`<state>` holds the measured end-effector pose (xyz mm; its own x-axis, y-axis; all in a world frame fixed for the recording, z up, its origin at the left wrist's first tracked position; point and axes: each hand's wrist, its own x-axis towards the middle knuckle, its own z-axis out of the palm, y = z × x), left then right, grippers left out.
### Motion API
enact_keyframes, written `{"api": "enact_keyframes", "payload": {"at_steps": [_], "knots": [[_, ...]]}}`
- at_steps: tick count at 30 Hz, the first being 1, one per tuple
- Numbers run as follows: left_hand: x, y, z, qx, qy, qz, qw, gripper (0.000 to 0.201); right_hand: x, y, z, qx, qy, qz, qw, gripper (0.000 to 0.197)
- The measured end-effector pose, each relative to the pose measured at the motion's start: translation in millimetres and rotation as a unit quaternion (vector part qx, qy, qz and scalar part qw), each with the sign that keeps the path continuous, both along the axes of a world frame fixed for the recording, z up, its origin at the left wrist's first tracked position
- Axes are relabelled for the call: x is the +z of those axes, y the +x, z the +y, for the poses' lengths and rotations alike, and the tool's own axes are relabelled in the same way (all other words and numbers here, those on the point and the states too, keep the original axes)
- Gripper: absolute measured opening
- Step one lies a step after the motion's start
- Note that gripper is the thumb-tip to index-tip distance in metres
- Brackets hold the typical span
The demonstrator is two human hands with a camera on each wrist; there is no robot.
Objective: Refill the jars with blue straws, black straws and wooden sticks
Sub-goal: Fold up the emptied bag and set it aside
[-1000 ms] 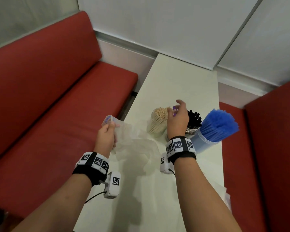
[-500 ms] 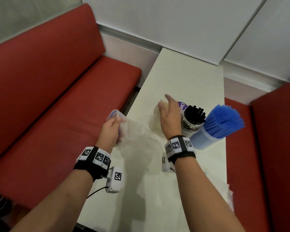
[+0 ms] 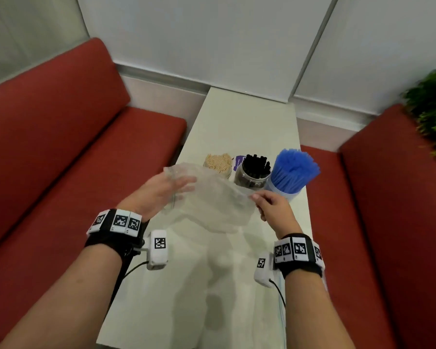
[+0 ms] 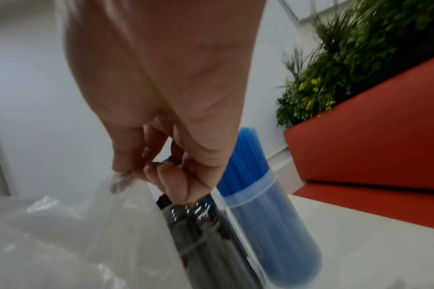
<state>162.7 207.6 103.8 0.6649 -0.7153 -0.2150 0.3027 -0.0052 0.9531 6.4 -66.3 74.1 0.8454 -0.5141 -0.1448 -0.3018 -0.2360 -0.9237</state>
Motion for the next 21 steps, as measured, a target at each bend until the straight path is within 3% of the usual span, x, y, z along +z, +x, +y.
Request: {"api": "enact_keyframes", "payload": {"at_steps": [1,3,5,8,13,17,21], "knots": [[1.4,-7.4,-6.4,-0.018,0.017,-0.037,0.999,0.067,7.5,-7.4,-4.3,-0.014,0.0,-0.008,1.0,0.017],[1.8,-15.1,-17.4,0.026,0.019,-0.054,0.998,0.038,18.0,-23.5,-12.8,-0.069,0.035,-0.044,0.996,0.021],[4.8,-17.9,-22.6,0.094,-0.008,-0.049,0.994,0.028,24.8,-40.5,-22.3,-0.14,0.054,-0.109,0.983,0.027],[11.4,-23.4,-31.1,0.13,-0.009,-0.098,0.987,0.027,27.2,-58.6,-29.4,-0.213,0.045,-0.183,0.959,0.03],[16.0,-40.0,-53.6,0.195,0.01,-0.208,0.959,0.033,20.2,-67.6,-26.5,-0.303,-0.081,-0.182,0.932,0.027],[28.5,-45.8,-55.4,0.183,0.041,-0.263,0.946,0.033,29.2,-82.0,-45.9,-0.262,-0.15,-0.157,0.94,0.038],[45.0,-61.4,-68.1,0.136,0.044,-0.3,0.943,0.032,49.4,-91.3,-56.4,-0.19,-0.218,-0.029,0.957,0.052]]}}
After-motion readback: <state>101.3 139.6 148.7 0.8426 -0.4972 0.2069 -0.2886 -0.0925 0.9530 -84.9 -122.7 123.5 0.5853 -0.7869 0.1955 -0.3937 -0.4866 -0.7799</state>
